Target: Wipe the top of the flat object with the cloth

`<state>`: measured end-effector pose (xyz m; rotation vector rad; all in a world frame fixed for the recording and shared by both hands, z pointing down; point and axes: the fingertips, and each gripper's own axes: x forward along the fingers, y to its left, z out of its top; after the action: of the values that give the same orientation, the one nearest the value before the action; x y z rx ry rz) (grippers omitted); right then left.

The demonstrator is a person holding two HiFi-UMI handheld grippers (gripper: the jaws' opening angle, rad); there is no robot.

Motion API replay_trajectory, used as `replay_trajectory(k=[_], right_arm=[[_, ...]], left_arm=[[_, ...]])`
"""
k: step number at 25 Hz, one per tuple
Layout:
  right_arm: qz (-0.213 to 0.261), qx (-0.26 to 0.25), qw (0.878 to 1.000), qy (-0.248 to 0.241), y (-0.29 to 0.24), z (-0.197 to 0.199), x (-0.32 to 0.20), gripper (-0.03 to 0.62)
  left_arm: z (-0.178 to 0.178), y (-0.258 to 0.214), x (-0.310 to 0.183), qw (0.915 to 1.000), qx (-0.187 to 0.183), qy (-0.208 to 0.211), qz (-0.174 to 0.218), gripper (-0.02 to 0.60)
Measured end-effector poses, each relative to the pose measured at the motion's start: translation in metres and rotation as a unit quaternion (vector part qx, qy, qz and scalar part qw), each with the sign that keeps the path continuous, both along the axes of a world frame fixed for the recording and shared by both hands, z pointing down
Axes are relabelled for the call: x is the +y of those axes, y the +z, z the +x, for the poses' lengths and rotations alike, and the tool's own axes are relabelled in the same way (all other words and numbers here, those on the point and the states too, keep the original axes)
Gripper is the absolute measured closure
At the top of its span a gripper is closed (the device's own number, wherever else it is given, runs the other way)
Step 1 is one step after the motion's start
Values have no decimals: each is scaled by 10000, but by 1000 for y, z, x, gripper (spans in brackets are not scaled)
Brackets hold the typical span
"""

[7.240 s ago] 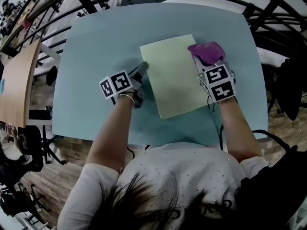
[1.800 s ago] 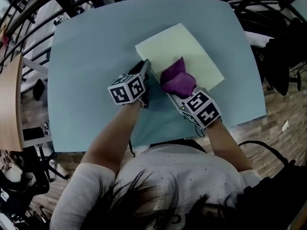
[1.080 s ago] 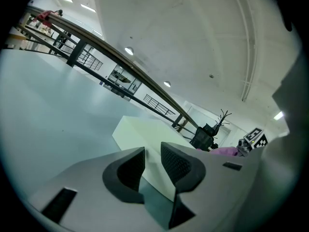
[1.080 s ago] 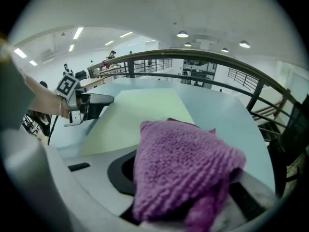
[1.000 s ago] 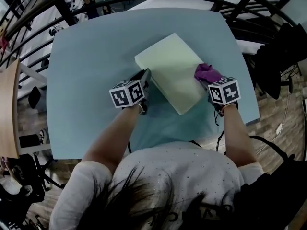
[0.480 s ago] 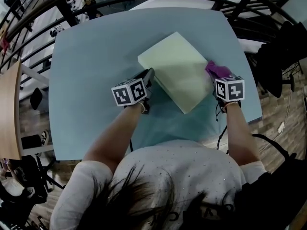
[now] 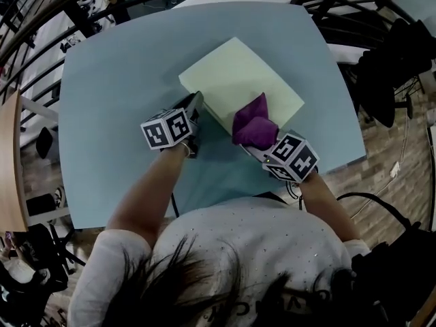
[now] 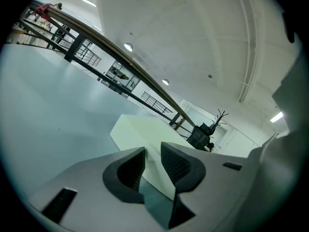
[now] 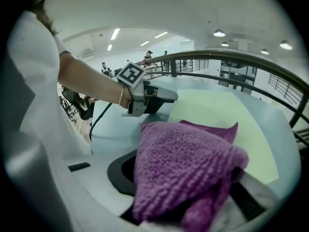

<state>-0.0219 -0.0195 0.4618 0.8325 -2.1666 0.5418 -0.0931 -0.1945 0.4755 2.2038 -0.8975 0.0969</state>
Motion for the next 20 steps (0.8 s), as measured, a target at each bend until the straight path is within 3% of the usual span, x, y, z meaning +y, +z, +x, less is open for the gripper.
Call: replay_trajectory(k=[7,20], right_arm=[[-199,101,9997,-18,-1,49,-8,563],[-79,561,9982,195,0,163,-58,563]], left_arm=[[5,-2,2,9999,-50,39,81,479],[8,-5,1,9984,-348,-119,439,479]])
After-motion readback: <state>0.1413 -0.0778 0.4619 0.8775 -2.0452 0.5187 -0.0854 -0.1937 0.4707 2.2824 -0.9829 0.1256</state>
